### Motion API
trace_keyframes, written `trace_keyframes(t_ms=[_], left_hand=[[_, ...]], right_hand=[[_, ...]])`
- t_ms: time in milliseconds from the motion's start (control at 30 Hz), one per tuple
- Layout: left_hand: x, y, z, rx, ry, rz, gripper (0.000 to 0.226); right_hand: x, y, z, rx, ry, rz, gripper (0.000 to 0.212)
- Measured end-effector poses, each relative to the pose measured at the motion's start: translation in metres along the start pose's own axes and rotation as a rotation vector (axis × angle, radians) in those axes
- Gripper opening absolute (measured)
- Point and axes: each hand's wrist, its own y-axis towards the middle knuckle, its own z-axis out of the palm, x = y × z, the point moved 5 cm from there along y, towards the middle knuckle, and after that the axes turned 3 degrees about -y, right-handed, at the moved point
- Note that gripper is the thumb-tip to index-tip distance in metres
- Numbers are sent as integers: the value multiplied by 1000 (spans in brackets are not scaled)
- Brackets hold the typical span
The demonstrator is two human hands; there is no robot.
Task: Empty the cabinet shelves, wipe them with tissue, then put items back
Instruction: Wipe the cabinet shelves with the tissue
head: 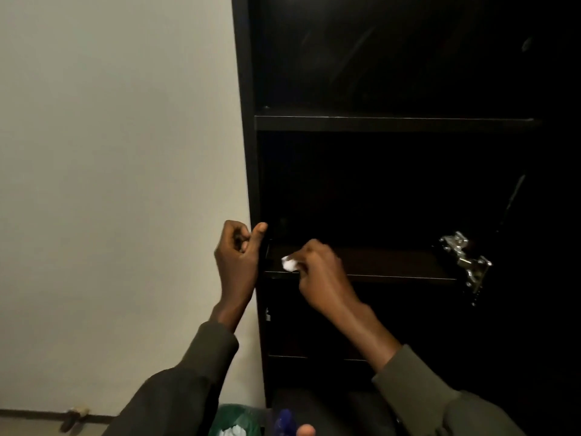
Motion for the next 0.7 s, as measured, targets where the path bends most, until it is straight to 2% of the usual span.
trace_keyframes(t_ms=[67,133,200,300,400,500,600,700], left_hand=[[0,-2,0,7,2,1,35],[1,-3,1,21,-1,3,37],[3,-4,1,31,2,-6,40],[7,-9,0,28,-1,-23,43],[11,-12,0,5,-7,-37,41],[14,-15,-1,-15,3,-52,36],[17,-21,-3,-18,22,-50,33],[21,-24,-3,-9,47,-52,32]], right_hand=[[15,-13,0,41,120,-68,36],[14,-24,-9,109,221,-44,37],[-7,-32,-31,-11,266,29,39],[-69,-46,-69,-217,134,267,44],[-116,-61,-85,-225,-44,451,40],[-113,-69,-76,-272,-38,427,36],[-86,-70,-57,-306,22,303,40],[-58,-67,-35,-214,101,147,41]])
